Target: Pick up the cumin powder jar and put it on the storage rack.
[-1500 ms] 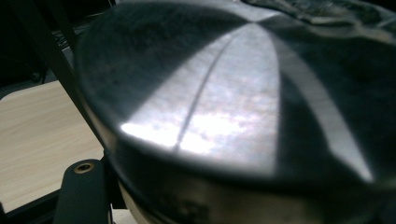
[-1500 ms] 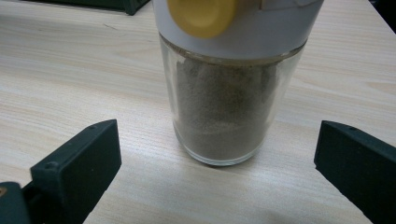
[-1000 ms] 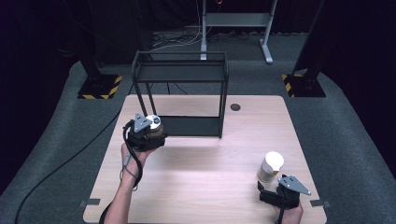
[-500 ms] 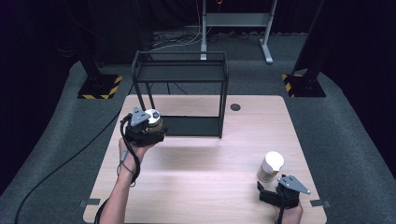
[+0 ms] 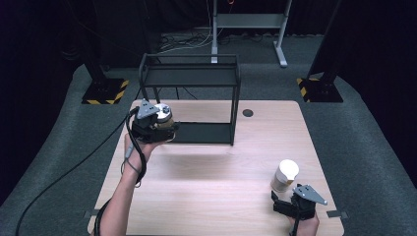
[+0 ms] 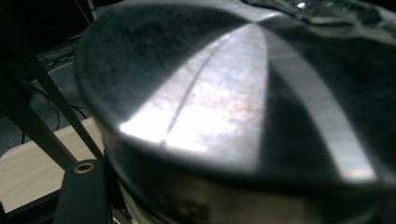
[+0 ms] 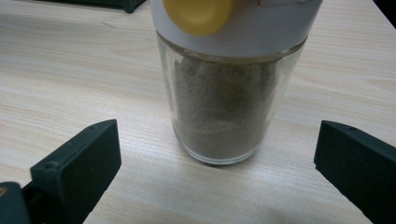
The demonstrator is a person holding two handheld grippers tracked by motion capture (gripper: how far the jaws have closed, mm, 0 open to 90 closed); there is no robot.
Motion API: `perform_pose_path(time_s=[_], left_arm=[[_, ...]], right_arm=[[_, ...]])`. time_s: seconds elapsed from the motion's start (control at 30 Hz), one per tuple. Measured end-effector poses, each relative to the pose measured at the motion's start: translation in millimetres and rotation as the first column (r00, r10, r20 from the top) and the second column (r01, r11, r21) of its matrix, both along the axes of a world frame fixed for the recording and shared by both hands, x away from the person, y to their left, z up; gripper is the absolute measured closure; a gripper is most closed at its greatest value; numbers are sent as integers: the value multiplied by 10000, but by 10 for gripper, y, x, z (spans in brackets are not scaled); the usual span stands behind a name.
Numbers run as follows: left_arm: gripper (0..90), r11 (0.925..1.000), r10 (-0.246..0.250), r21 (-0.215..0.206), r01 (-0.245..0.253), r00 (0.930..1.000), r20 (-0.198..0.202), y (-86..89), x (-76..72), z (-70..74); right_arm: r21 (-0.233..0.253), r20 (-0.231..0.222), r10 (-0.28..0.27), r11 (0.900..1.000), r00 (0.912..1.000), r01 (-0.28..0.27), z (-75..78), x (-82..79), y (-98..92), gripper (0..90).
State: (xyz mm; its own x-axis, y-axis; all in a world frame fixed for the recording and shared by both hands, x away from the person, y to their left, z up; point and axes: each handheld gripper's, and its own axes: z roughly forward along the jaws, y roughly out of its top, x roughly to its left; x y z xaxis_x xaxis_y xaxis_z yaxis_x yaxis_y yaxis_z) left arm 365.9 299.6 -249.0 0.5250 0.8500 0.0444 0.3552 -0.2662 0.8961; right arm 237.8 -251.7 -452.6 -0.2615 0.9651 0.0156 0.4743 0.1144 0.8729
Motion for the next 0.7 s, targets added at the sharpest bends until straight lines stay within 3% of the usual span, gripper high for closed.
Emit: perform_pose_path(time_s=[0.5,0.7], left_arm=[[306,9998,-175,82,177,9997,-185,-43,155,189],[306,9999,-145,53,146,9995,-276,-51,219,202]], right_arm=[[67,53,-3,10000,10000,2,-8,-8,-12,0],[21,6,34,10000,10000,-34,-1,0,-7,0]])
